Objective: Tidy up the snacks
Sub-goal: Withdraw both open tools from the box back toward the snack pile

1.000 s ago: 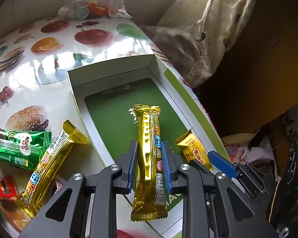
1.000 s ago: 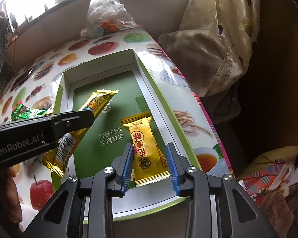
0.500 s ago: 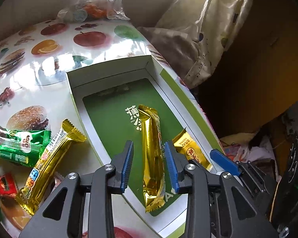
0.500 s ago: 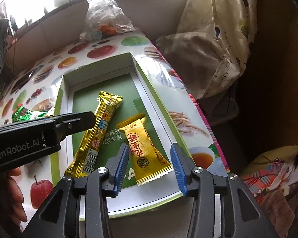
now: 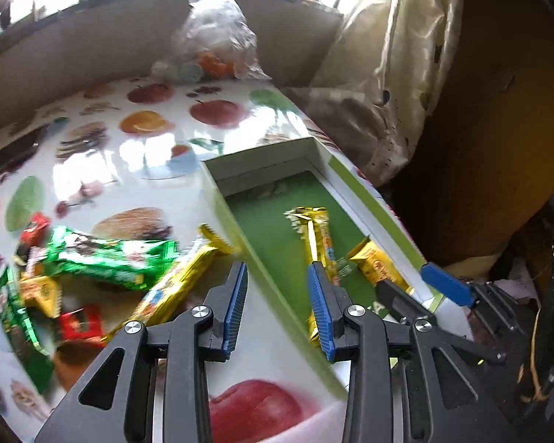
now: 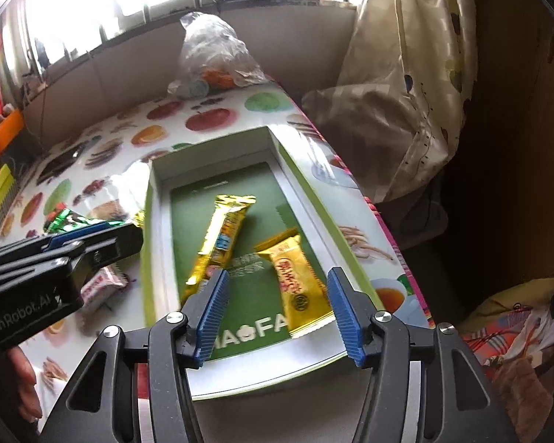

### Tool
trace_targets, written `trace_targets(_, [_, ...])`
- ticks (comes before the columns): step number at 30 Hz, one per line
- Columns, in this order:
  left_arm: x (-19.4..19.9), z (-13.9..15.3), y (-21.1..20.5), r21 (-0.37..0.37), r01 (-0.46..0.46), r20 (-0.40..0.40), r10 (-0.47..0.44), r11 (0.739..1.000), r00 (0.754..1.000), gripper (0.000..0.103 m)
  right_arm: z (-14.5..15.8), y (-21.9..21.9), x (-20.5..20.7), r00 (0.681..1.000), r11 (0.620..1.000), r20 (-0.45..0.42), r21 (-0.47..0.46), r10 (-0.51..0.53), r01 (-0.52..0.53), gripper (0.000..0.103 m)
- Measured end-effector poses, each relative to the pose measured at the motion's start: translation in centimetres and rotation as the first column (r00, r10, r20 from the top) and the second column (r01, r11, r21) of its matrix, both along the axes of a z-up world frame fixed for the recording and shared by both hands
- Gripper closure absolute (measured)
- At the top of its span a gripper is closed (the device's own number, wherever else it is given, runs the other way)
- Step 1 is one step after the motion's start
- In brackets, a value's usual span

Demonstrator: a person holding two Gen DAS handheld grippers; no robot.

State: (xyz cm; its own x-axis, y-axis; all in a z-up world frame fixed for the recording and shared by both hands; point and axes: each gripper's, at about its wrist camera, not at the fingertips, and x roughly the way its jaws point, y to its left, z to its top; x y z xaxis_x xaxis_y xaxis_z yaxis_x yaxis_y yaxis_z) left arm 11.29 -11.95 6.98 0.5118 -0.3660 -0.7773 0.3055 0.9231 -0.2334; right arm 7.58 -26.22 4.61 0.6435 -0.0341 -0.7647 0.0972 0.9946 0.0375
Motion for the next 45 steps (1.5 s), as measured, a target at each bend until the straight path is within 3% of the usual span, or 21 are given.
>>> trace_targets(12, [-3.8,1.1,6.8,0.098,-0.154,0.128,0.14,0.983,0.982,0.067,1.3,4.6,-1.2,0.994,0.996,0.064,0.037,0.083,-0.086,0.048])
trace_targets(20, [-5.1,0.4,10.8,0.122,-0.24,0.146,0.222,0.963,0.964,0.067,1.5,8.1,-1.3,0.982,0.984,0.097,0.06,0.16,-0.167,0.048])
trace_targets(32, [-6.0,-1.1,15.2,0.134,-0.32,0.13,0.303,0.938,0.944,0.067,0.1,12.2,-0.7,0.968,0.967,0.063,0.063,0.243,-0.247,0.048])
trace_targets(45, [-6.0,-3.2,20.2,0.108,-0.388,0.081,0.381,0.915,0.921,0.067,-1.6,13.9,0.4,0.97,0.966,0.005,0.08,0.245,-0.244,0.048])
